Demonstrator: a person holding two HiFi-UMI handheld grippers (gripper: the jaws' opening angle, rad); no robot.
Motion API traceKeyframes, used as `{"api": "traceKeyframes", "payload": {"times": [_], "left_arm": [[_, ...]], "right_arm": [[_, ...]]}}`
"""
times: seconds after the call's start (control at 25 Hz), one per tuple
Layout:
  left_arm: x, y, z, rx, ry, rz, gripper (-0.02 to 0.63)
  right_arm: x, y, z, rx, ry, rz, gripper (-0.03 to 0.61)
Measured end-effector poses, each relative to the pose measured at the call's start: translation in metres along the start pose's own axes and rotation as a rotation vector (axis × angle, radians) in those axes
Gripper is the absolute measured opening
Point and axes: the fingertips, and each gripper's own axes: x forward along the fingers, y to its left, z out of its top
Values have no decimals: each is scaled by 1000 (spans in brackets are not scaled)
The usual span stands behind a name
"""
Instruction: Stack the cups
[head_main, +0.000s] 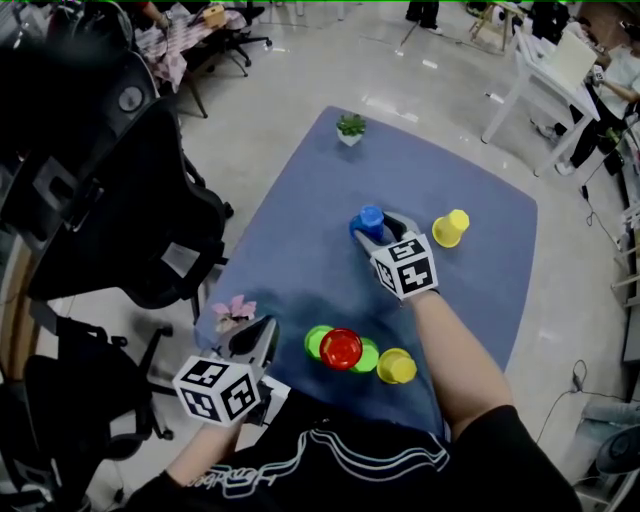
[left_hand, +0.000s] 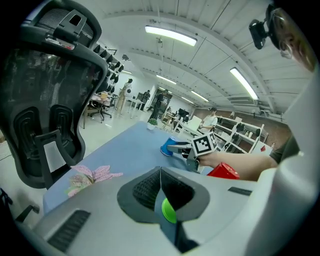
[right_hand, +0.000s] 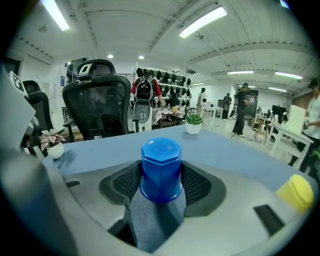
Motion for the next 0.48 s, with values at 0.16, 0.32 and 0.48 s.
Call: {"api": "traceKeyframes", "payload": {"times": [0.16,0.32,0.48], "left_arm": [[0,-2,3,0,-10,-1,26],[1,-8,3,6,-15,-13,26],[0,-16,6,9,-29,-21,26]], "right_arm": [[-9,1,8,-18,-17,-1,264],[-22,1,16,-45,-36,-5,264],[-39,3,24,-79,-53,-7,264]]}}
